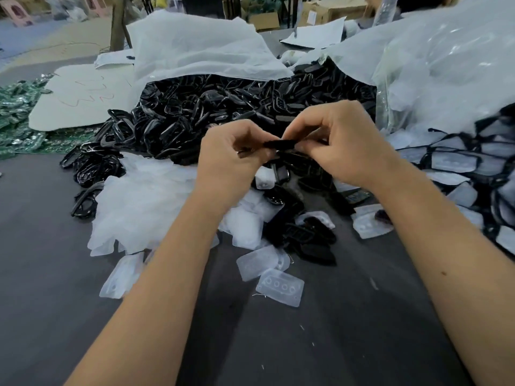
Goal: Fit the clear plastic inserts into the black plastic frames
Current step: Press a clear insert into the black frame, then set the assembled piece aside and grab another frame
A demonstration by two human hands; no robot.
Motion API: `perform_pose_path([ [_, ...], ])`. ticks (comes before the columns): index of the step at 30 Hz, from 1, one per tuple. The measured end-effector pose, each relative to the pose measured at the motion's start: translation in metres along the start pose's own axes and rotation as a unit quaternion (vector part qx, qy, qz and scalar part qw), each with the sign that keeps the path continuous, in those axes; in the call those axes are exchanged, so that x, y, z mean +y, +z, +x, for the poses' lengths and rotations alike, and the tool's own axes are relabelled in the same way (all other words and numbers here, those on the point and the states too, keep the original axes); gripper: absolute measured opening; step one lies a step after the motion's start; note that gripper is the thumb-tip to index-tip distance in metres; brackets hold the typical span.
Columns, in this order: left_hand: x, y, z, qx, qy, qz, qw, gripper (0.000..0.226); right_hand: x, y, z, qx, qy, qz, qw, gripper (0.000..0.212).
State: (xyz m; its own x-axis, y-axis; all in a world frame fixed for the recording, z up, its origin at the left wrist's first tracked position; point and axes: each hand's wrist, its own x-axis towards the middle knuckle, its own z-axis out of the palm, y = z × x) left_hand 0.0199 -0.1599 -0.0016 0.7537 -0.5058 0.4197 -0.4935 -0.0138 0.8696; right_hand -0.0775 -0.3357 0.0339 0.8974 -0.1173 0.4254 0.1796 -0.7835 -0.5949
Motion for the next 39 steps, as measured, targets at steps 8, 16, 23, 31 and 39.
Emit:
perform_pose_path([
  [8,0.039,0.119,0.013,-0.067,0.083,0.083,0.991,0.019,0.022,-0.084,-0.053,0.067,0.113,-0.207,0.97,0.047],
  [16,0.048,0.144,0.009,-0.204,0.11,0.232,0.945,0.044,0.027,-0.108,-0.06,-0.02,0.221,-0.233,0.947,0.053],
  [23,0.037,0.083,0.006,-0.061,0.063,0.286,0.954,0.033,0.01,-0.075,-0.024,0.016,0.149,-0.189,0.971,0.047],
  [31,0.005,0.021,-0.005,-0.058,0.012,0.377,0.924,0.022,-0.002,-0.001,0.015,-0.086,0.102,-0.195,0.972,0.044],
  [39,-0.011,0.005,-0.011,-0.007,0.016,0.336,0.942,0.01,0.004,0.018,0.026,-0.087,0.107,-0.205,0.969,0.034],
])
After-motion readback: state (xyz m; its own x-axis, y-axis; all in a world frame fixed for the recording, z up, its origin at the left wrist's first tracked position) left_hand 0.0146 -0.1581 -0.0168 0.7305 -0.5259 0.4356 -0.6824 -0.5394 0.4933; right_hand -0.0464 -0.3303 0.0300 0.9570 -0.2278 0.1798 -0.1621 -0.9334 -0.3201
